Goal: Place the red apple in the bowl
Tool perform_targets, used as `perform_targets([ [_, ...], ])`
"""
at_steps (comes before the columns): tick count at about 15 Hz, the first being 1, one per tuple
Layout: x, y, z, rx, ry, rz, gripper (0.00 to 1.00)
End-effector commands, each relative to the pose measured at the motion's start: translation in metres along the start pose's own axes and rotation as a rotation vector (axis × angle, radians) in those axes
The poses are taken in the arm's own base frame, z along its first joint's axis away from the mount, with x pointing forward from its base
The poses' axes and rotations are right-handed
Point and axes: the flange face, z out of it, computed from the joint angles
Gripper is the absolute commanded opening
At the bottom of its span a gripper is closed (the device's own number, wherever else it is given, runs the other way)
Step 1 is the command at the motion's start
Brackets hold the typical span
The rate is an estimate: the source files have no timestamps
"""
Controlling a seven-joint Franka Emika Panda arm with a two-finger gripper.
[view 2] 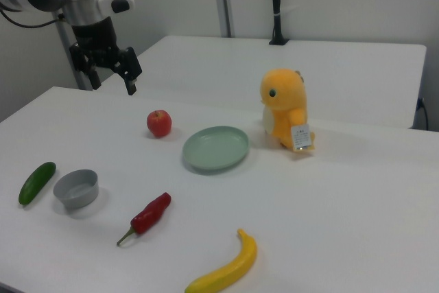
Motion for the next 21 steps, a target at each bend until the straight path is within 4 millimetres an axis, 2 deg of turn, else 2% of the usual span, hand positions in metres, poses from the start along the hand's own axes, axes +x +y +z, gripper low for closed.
perform_targets([
  [1, -0.009, 0.0, 0.0, 0.015, -0.016, -0.018, 1.0],
  [16, -0.009, 0.01, 0.002, 0.011, -0.027, -0.005, 1.0],
  [18, -0.006, 0.01, 0.002, 0.012, -0.023, -0.02, 1.0],
  [20, -0.003, 0.009, -0.006, 0.012, -0.001, -0.054, 1.0],
  [21, 0.007, 0.008, -0.007, 0.013, 0.008, -0.062, 1.0],
])
